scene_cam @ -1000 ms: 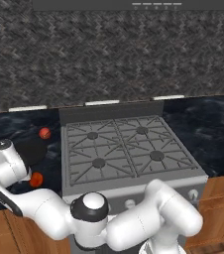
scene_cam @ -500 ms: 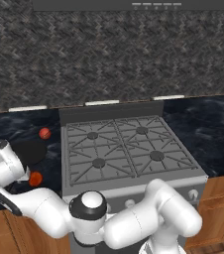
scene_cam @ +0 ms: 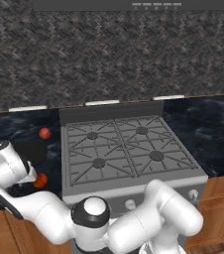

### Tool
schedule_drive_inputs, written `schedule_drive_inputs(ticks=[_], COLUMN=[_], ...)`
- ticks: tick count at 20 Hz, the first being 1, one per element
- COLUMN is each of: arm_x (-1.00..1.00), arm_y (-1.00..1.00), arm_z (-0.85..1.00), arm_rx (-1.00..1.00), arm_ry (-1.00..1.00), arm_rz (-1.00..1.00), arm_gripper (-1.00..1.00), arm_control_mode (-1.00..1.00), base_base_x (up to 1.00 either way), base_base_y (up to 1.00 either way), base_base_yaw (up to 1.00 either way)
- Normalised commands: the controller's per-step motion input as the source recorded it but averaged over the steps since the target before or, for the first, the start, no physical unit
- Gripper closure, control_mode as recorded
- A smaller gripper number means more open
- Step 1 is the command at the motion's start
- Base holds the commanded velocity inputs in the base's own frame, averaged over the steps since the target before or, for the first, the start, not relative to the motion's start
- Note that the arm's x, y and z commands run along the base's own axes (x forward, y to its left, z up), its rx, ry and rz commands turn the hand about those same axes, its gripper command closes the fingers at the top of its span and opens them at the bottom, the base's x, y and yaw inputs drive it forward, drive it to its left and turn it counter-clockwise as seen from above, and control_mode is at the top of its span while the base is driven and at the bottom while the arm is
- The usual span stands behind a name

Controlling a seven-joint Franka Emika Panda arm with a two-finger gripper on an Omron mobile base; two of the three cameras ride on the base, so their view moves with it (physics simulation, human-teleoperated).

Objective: Place the pan on the rear right burner on the stove. Then place the tomato and the onion in the pan and turn on the rear right burner.

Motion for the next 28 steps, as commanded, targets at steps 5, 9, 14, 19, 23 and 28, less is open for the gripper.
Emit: schedule_drive_inputs(ticks=[5,9,14,19,23,28], arm_x=[-0.19,-0.01,0.00,-0.17,-0.11,-0.04], arm_y=[-0.29,-0.14,-0.20,-0.40,-0.30,-0.16], arm_z=[-0.37,0.02,0.18,0.24,0.59,0.89], arm_rx=[0.02,0.14,0.24,0.26,0.30,0.32], arm_ry=[-0.16,-0.27,-0.30,-0.19,-0.12,-0.01], arm_rz=[-0.01,-0.02,-0.03,-0.09,-0.14,-0.17], arm_gripper=[1.00,1.00,1.00,1.00,1.00,1.00], arm_control_mode=[-1.00,-1.00,-1.00,-1.00,-1.00,-1.00], base_base_x=[0.00,0.00,0.00,0.00,0.00,0.00], base_base_y=[0.00,0.00,0.00,0.00,0.00,0.00], base_base_yaw=[0.00,0.00,0.00,0.00,0.00,0.00])
